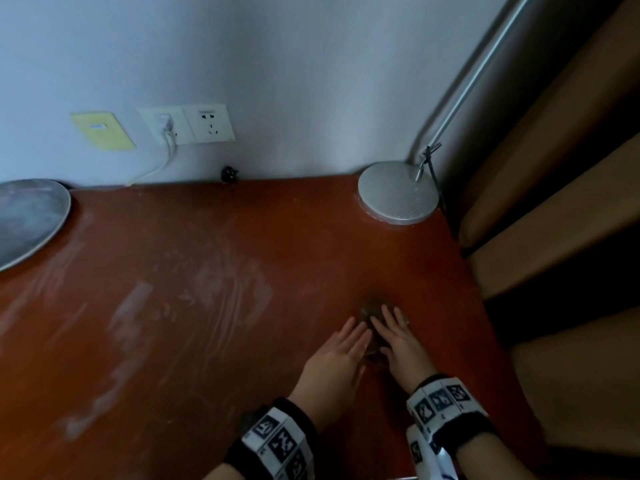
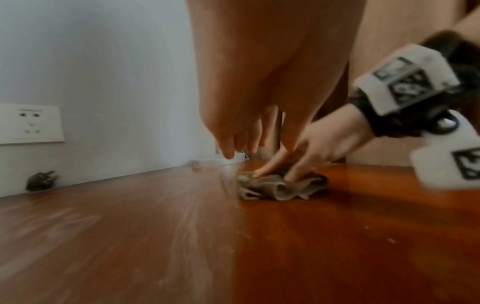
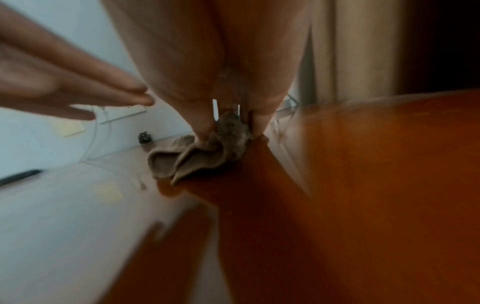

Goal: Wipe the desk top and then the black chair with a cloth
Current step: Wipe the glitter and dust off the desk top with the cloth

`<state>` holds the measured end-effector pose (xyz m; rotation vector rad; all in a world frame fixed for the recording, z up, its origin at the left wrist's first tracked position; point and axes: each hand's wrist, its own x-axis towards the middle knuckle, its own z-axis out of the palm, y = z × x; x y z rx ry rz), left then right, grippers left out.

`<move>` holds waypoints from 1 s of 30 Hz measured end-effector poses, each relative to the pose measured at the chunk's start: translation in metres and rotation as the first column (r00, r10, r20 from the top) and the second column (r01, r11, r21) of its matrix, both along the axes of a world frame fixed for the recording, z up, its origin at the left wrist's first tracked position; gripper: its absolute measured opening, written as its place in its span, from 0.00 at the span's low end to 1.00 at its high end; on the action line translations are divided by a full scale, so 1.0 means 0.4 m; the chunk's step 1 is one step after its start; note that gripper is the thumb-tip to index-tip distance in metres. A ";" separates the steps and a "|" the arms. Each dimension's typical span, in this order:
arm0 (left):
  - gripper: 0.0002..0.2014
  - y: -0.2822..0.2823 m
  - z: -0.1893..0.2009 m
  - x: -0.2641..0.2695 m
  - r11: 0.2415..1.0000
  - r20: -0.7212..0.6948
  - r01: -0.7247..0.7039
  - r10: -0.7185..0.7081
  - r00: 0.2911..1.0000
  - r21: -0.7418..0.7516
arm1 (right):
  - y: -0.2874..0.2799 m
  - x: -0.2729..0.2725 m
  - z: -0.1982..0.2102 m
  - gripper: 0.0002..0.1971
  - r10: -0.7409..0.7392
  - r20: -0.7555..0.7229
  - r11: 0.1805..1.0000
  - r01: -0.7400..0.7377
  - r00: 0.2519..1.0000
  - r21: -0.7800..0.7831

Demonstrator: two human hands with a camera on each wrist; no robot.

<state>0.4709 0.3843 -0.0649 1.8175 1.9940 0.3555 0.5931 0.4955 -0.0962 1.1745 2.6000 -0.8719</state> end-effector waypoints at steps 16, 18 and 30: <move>0.24 0.336 -0.059 -0.244 0.941 -0.283 -0.324 0.284 0.916 -0.103 | 0.227 -0.043 0.026 0.39 0.116 -0.026 0.991 -0.118 0.993 -0.066; 0.26 0.324 -0.082 -0.228 0.957 -0.293 -0.289 0.268 0.918 -0.028 | 0.228 -0.065 0.019 0.39 0.138 -0.022 0.986 -0.140 0.990 -0.089; 0.32 0.092 -0.083 -0.478 0.832 -0.241 -0.532 0.491 0.837 -0.157 | 0.155 -0.183 0.022 0.39 0.183 0.039 0.979 -0.178 0.982 -0.098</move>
